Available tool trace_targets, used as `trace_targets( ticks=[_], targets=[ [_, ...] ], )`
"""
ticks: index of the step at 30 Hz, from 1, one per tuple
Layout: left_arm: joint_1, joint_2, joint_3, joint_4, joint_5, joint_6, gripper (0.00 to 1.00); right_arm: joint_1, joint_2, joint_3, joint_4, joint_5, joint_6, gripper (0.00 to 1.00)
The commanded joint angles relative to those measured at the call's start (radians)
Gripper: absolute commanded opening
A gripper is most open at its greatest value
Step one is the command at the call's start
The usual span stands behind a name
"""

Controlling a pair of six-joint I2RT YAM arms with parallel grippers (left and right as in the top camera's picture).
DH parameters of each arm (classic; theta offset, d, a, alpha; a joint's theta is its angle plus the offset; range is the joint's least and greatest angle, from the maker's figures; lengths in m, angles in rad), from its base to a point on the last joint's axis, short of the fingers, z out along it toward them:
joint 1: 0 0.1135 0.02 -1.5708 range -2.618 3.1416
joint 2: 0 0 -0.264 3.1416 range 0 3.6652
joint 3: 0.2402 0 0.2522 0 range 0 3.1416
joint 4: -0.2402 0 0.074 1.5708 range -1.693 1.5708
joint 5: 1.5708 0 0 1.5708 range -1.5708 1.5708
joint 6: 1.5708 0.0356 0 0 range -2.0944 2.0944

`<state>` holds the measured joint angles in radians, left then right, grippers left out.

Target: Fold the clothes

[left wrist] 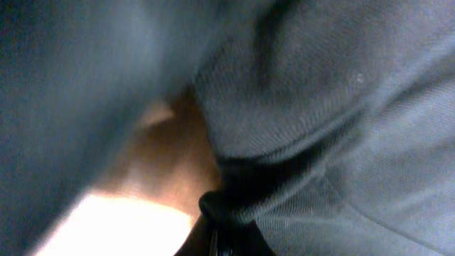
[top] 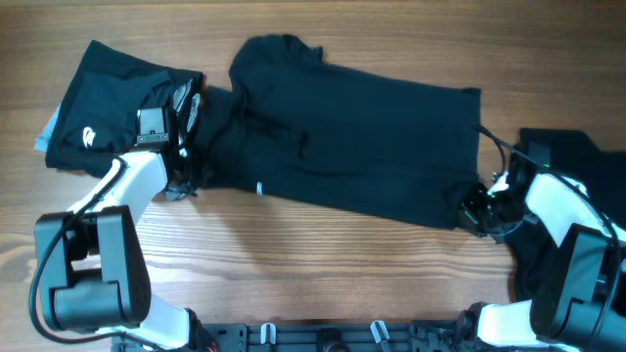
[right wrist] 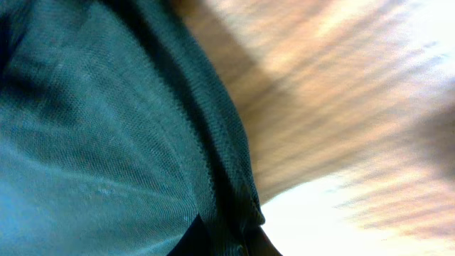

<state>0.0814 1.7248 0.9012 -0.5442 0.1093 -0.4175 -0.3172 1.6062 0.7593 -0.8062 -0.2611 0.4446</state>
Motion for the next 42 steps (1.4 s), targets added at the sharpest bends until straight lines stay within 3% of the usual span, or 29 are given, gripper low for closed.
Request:
trace_targets(
  ticks=[1,7,9,11,17,19,21,24,26,30,37,42],
  targets=[
    [0.023,-0.041,-0.037,-0.175,-0.055,-0.017,0.04,-0.031,0.026,0.01,-0.057,0.085,-0.023,0.1],
    [0.054,-0.137,-0.037,-0.373,-0.1,-0.018,0.04,-0.031,0.026,0.01,-0.094,0.103,-0.026,0.11],
    [0.054,-0.14,-0.037,-0.393,-0.094,-0.017,0.07,-0.031,0.026,0.01,-0.097,0.132,-0.027,0.26],
    [0.054,-0.142,-0.037,-0.388,-0.066,-0.006,0.13,-0.031,0.026,0.023,-0.101,0.142,-0.026,0.31],
    [0.053,-0.182,0.174,-0.509,-0.023,0.117,0.18,-0.032,-0.045,0.267,-0.196,0.149,-0.026,0.34],
    [0.053,-0.212,0.296,-0.541,0.001,0.161,0.27,-0.031,-0.065,0.388,-0.233,0.135,-0.052,0.39],
    [0.053,-0.228,0.394,-0.529,0.081,0.22,0.44,-0.031,-0.08,0.474,-0.249,0.07,-0.133,0.43],
    [0.041,-0.227,0.495,-0.458,0.191,0.284,0.54,-0.03,-0.09,0.555,-0.247,-0.082,-0.258,0.46],
    [0.016,-0.225,0.507,-0.341,0.201,0.287,0.55,-0.03,-0.09,0.572,-0.21,-0.186,-0.263,0.54],
    [-0.053,-0.145,0.507,-0.158,0.201,0.338,0.57,-0.026,-0.087,0.572,-0.178,-0.223,-0.262,0.56],
    [-0.198,0.252,0.507,0.298,0.2,0.389,0.63,-0.023,-0.071,0.569,-0.195,-0.223,-0.259,0.56],
    [-0.274,0.389,0.507,0.508,-0.002,0.387,0.67,-0.023,-0.063,0.567,-0.224,-0.222,-0.259,0.56]
  ],
)
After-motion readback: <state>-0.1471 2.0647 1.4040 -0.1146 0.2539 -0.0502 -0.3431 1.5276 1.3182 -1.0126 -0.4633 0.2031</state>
